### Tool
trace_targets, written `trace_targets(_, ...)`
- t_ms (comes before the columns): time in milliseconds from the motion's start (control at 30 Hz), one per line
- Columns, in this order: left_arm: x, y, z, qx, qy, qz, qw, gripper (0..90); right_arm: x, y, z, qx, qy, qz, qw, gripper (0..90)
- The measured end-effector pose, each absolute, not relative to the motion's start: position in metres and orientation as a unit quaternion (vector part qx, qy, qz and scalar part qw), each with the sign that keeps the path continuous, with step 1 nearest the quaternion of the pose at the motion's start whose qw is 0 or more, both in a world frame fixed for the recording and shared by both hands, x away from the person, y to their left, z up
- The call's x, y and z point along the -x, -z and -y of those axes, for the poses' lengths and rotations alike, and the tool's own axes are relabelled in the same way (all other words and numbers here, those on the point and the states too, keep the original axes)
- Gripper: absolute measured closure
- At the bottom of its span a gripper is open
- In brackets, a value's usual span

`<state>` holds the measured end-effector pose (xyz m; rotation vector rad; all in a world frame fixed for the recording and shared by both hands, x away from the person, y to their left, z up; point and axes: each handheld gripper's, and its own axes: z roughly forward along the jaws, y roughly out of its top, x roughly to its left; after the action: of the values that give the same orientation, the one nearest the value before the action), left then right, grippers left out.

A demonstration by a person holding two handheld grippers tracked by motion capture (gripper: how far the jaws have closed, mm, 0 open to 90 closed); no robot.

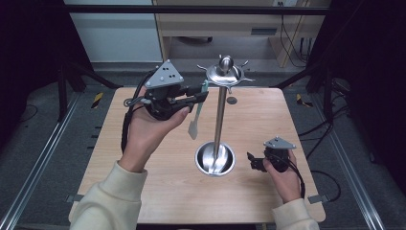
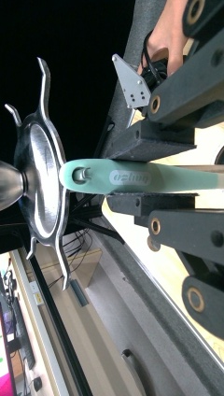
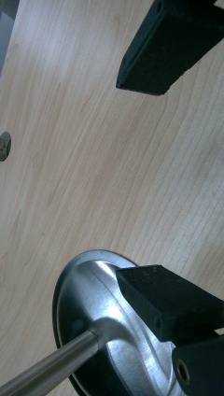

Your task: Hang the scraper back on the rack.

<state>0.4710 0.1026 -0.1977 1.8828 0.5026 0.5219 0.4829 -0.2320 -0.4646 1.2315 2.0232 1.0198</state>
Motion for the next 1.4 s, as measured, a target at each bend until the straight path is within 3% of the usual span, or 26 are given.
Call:
trace_targets(333, -0.471, 0.198, -0.104, -0.792, -0.221, -0.21, 0.53, 71.2, -0.482, 0.465, 0.232, -0.457, -0.38, -0.754, 0.278, 8.8)
trace_targets(467, -0.468, 0.199, -0.106, -0.787, -0.235, -0.215, 0.528, 58.6, -0.482, 0.464, 0.232, -0.46, -0.38, -0.753, 0.278, 8.7)
trace_targets(633, -0.462, 0.205, -0.112, -0.785, -0.253, -0.224, 0.519, 32.8, -0.482, 0.464, 0.232, -0.459, -0.379, -0.754, 0.279, 8.7)
trace_targets(800, -0.452, 0.222, -0.124, -0.799, -0.259, -0.219, 0.497, 15.4, -0.482, 0.465, 0.231, -0.459, -0.378, -0.754, 0.279, 8.7)
trace_targets(933, -0.443, 0.242, -0.137, -0.806, -0.26, -0.226, 0.481, 9.8, -0.481, 0.464, 0.232, -0.462, -0.379, -0.752, 0.279, 8.7)
trace_targets(1400, -0.423, 0.33, -0.186, -0.822, -0.249, -0.26, 0.441, 4.3, -0.482, 0.465, 0.23, -0.457, -0.374, -0.757, 0.28, 8.7)
